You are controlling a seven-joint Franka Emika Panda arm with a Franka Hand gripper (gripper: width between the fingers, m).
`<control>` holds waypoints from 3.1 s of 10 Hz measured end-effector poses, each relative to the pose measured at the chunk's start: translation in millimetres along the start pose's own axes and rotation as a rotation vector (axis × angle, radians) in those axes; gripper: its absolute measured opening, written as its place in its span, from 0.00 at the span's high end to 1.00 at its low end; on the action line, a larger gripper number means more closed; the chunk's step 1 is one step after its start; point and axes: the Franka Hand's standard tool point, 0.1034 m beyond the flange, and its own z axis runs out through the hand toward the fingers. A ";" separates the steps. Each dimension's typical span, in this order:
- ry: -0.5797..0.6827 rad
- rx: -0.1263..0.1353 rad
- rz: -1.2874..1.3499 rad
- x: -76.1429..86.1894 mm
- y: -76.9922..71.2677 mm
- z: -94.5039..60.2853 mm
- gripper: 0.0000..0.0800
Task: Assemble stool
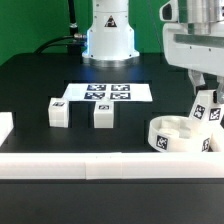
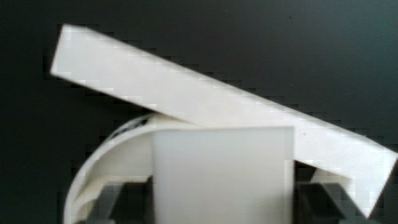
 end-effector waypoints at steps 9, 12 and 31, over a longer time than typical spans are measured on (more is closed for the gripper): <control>-0.098 0.152 0.772 7.2 -0.9 -0.9 0.58; -0.128 0.170 0.954 6.7 -1.1 -1.2 0.58; -0.051 0.190 0.473 99.7 40.9 -37.2 0.19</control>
Offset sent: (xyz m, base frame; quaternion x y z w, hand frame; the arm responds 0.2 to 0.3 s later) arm 0.0000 0.0000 0.0000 0.0000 0.0000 0.1296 0.9916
